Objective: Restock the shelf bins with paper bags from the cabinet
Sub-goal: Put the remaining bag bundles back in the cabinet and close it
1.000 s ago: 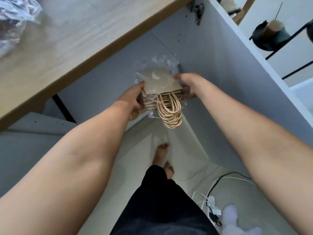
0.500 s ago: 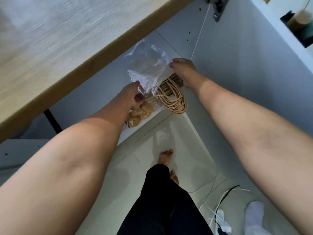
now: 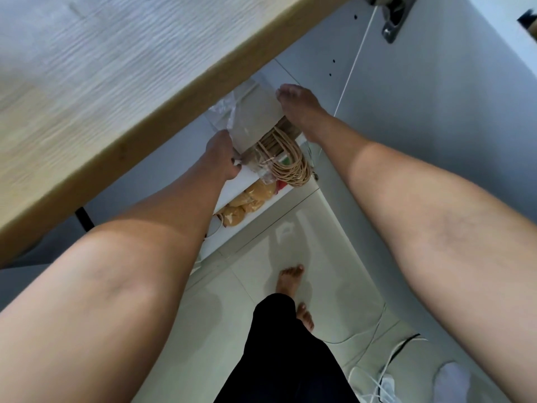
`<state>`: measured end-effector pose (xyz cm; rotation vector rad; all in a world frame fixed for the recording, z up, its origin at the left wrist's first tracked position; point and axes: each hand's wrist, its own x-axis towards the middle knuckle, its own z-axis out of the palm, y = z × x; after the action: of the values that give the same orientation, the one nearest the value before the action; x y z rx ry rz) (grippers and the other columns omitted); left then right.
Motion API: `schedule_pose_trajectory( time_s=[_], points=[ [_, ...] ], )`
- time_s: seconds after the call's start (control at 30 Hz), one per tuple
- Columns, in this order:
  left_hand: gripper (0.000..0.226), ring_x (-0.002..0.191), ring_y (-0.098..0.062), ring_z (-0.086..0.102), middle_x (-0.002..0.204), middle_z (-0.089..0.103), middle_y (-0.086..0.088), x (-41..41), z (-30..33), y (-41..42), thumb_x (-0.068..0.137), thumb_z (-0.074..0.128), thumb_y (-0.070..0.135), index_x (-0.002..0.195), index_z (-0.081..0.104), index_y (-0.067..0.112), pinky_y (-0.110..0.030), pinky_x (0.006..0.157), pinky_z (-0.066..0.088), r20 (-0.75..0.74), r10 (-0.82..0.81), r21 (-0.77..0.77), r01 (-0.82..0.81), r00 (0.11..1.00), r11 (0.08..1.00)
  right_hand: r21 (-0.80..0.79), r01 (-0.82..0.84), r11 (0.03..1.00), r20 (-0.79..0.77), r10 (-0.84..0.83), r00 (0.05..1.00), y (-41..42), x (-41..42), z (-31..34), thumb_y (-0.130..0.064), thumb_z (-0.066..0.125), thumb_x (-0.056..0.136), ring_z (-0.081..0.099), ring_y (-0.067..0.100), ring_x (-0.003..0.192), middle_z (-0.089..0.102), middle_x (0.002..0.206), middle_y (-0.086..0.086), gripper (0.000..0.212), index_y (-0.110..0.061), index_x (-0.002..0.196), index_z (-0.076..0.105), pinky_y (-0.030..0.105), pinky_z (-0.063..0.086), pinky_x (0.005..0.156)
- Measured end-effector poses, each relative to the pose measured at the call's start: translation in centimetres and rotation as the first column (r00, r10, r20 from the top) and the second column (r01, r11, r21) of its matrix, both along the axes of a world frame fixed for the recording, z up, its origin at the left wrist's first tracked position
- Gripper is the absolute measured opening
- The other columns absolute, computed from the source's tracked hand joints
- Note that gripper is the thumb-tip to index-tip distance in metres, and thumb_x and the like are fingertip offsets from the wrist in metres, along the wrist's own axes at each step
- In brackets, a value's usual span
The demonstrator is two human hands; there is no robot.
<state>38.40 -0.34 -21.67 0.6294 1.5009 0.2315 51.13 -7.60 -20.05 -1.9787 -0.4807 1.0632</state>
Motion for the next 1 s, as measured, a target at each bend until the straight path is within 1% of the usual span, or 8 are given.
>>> schedule_pose_trajectory(
  time_s=[0.13, 0.23, 0.33, 0.47, 0.57, 0.67, 0.9, 1.0],
  points=[
    [0.038, 0.118, -0.025, 0.044, 0.129, 0.046, -0.004, -0.8, 1.4, -0.7, 0.099, 0.043, 0.015, 0.138, 0.043, 0.018, -0.039, 0.105, 0.038, -0.021, -0.092, 0.0, 0.092, 0.996, 0.996, -0.007, 0.006, 1.0, 0.042, -0.006, 0.999, -1.0, -0.2, 0.2, -0.023, 0.037, 0.1, 0.037, 0.018, 0.139, 0.039, 0.151, 0.004, 0.044, -0.012, 0.142, 0.044, 0.024, 0.028, 0.111],
    [0.04, 0.116, -0.025, 0.046, 0.138, 0.045, -0.007, -1.7, 2.3, -1.6, 0.097, 0.05, 0.014, 0.136, 0.045, 0.018, -0.039, 0.103, 0.04, -0.052, -0.059, 0.017, 0.06, 0.997, 0.998, -0.047, -0.005, 0.999, 0.092, 0.01, 0.996, -2.8, -1.3, 0.6, -0.019, 0.033, 0.102, 0.037, 0.02, 0.139, 0.037, 0.153, 0.004, 0.045, -0.013, 0.145, 0.04, 0.025, 0.029, 0.111],
    [0.043, 0.105, -0.022, 0.046, 0.139, 0.046, -0.011, -2.7, 3.8, -3.5, 0.099, 0.042, 0.018, 0.141, 0.041, 0.013, -0.038, 0.102, 0.043, -0.161, -0.232, 0.115, 0.252, 0.959, 0.961, -0.11, -0.075, 0.991, 0.108, 0.087, 0.99, -5.5, -3.1, 1.8, -0.019, 0.032, 0.102, 0.034, 0.023, 0.141, 0.034, 0.154, 0.006, 0.045, -0.012, 0.147, 0.036, 0.025, 0.028, 0.11],
    [0.042, 0.093, -0.023, 0.043, 0.103, 0.05, -0.006, -5.0, 8.2, -7.0, 0.101, 0.037, 0.02, 0.141, 0.039, 0.005, -0.032, 0.086, 0.037, -0.307, -0.517, 0.166, 0.579, 0.799, 0.798, -0.159, -0.108, 0.981, 0.104, 0.125, 0.987, -8.9, -5.3, 5.0, -0.014, 0.036, 0.101, 0.035, 0.026, 0.14, 0.033, 0.154, 0.008, 0.048, -0.013, 0.149, 0.034, 0.026, 0.03, 0.11],
    [0.043, 0.122, -0.029, 0.043, 0.141, 0.042, -0.014, -5.6, 11.7, -9.7, 0.103, 0.035, 0.019, 0.142, 0.036, 0.001, -0.036, 0.101, 0.037, -0.395, -0.685, 0.177, 0.783, 0.612, 0.597, -0.203, -0.088, 0.975, 0.122, 0.115, 0.986, -10.6, -6.3, 8.0, -0.011, 0.038, 0.099, 0.039, 0.028, 0.137, 0.036, 0.152, 0.011, 0.047, -0.01, 0.147, 0.036, 0.027, 0.033, 0.108],
    [0.045, 0.139, -0.03, 0.035, 0.152, 0.035, -0.016, -5.7, 16.0, -11.9, 0.104, 0.035, 0.018, 0.145, 0.034, 0.0, -0.038, 0.113, 0.033, -0.478, -0.776, 0.166, 0.91, 0.412, 0.381, -0.198, -0.05, 0.979, 0.181, 0.087, 0.98, -12.2, -6.9, 12.2, -0.014, 0.043, 0.098, 0.04, 0.029, 0.137, 0.04, 0.15, 0.013, 0.047, -0.008, 0.145, 0.039, 0.029, 0.031, 0.111],
    [0.039, 0.118, -0.033, 0.057, 0.13, 0.058, -0.017, -4.5, 24.6, -13.7, 0.099, 0.042, 0.02, 0.131, 0.054, 0.002, -0.038, 0.093, 0.048, -0.546, -0.757, 0.315, 0.926, 0.358, 0.211, -0.099, -0.006, 0.995, 0.358, 0.041, 0.933, -14.2, -7.0, 22.4, -0.014, 0.037, 0.099, 0.041, 0.028, 0.135, 0.038, 0.151, 0.013, 0.047, -0.004, 0.145, 0.039, 0.028, 0.035, 0.106],
    [0.028, 0.088, -0.022, 0.054, 0.096, 0.058, -0.013, -4.6, 27.9, -12.8, 0.096, 0.043, 0.017, 0.117, 0.058, 0.007, -0.028, 0.066, 0.045, -0.57, -0.737, 0.374, 0.913, 0.363, 0.161, -0.048, 0.018, 0.999, 0.453, 0.005, 0.891, -13.9, -6.9, 26.0, -0.012, 0.039, 0.097, 0.054, 0.032, 0.117, 0.052, 0.138, 0.019, 0.04, 0.0, 0.133, 0.052, 0.028, 0.043, 0.09]
  ],
)
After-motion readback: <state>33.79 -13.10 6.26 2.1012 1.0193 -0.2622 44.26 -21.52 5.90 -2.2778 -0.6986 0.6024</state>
